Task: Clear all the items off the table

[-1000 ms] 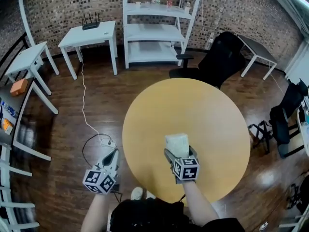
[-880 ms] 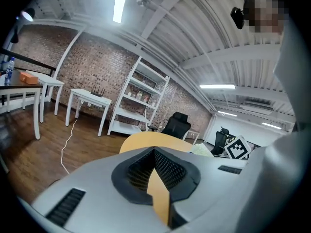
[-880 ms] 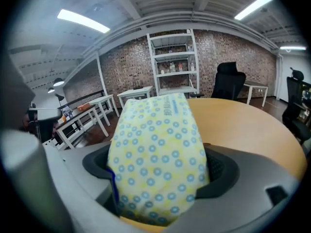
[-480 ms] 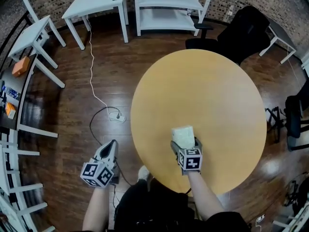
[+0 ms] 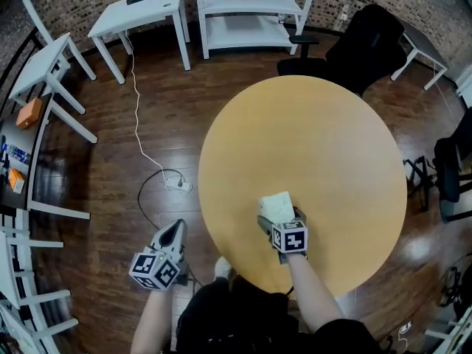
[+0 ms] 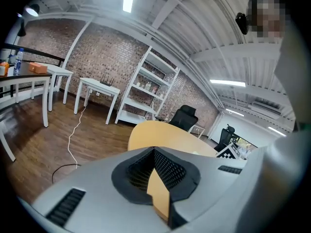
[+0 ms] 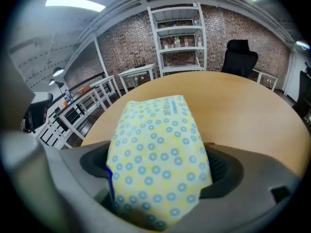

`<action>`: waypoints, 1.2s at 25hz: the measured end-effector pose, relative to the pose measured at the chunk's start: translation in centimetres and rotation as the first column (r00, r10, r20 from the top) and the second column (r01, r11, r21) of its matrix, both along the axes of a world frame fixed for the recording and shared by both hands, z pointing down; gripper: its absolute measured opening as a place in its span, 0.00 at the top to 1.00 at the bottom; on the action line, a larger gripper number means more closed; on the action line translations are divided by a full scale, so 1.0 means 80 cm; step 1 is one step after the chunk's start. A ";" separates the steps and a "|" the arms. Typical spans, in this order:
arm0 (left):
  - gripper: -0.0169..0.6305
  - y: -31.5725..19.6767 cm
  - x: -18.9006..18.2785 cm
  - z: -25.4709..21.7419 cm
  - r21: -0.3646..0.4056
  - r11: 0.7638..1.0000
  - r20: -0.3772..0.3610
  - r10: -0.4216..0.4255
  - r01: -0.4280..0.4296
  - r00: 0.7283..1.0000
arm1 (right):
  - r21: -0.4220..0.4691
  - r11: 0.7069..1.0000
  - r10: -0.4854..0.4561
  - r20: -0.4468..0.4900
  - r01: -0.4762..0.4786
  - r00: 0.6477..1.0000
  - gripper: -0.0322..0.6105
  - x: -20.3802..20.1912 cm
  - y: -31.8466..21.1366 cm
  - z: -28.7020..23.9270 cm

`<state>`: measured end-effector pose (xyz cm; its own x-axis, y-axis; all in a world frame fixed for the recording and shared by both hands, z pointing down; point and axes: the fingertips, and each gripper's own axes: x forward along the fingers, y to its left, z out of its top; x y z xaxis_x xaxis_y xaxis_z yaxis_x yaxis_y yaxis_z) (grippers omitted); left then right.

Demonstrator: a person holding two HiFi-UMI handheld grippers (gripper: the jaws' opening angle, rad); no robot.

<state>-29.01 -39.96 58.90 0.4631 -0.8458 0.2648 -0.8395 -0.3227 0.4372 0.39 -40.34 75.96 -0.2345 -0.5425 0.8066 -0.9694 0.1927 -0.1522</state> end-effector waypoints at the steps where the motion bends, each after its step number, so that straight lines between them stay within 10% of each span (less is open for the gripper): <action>1: 0.99 0.000 0.004 0.000 0.000 1.000 0.000 0.016 -0.016 1.000 | 0.000 1.000 0.007 0.006 -0.007 1.000 0.10 0.000 -0.001 0.001; 13: 0.99 -0.014 0.021 -0.034 0.071 0.993 -0.011 0.091 -0.090 0.996 | 0.301 0.949 0.065 0.114 -0.097 0.991 0.09 0.004 -0.022 -0.102; 20: 0.99 -0.038 0.042 -0.106 0.276 0.953 -0.008 0.132 -0.124 0.991 | 0.590 0.777 0.112 0.215 -0.221 0.970 0.17 0.035 -0.019 -0.248; 23: 0.99 -0.052 0.051 -0.139 0.359 0.927 -0.047 0.136 -0.111 0.990 | 0.730 0.646 0.137 0.177 -0.223 0.975 0.46 0.046 -0.004 -0.315; 25: 0.99 -0.059 0.066 -0.158 0.406 0.907 -0.064 0.149 -0.111 0.987 | 0.799 0.565 0.140 0.151 -0.204 0.979 0.93 0.050 0.007 -0.349; 30: 0.99 -0.054 0.115 -0.179 0.454 0.873 -0.061 0.231 -0.179 0.971 | 0.841 0.503 0.210 0.103 -0.198 0.972 0.95 0.081 0.030 -0.376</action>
<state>-19.77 -44.31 44.59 0.6433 -0.7449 -0.1770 -0.6878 -0.6638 0.2937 6.86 -37.98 45.85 -0.0199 -0.9984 -0.0525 -0.9996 0.0209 -0.0182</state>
